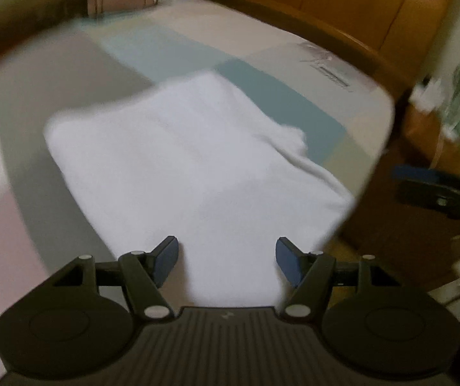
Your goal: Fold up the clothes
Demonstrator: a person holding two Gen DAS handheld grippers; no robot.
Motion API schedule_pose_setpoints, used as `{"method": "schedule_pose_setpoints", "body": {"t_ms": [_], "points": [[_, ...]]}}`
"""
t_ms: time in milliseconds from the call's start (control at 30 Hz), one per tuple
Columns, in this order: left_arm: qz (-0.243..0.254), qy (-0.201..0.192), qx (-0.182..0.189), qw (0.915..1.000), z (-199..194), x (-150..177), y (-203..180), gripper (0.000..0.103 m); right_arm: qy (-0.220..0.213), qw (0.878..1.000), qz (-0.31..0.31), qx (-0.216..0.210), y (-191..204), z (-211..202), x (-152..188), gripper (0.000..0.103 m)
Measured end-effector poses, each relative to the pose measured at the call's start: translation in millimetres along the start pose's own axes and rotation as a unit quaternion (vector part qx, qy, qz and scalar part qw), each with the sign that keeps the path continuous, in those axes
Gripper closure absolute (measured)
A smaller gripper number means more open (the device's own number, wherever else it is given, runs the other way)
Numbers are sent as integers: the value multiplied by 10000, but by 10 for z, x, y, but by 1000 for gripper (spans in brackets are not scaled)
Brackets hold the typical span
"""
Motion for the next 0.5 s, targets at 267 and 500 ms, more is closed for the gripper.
{"method": "schedule_pose_setpoints", "body": {"t_ms": [267, 500], "points": [[-410, -374, 43, 9984, -297, -105, 161, 33, 159, 9986, -506, -85, 184, 172, -17, 0], [-868, -1357, -157, 9868, -322, -767, 576, 30, 65, 9792, -1750, -1025, 787, 589, -261, 0]]}}
Point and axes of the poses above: each gripper's, at about its wrist camera, not at the fingertips, and z roughly the way its jaws point, y to its left, x to its underside, the point moved 6 cm from there along z, roughly the way its jaws point, and after that the axes turned 4 degrees about -y, right-handed, at the moved point
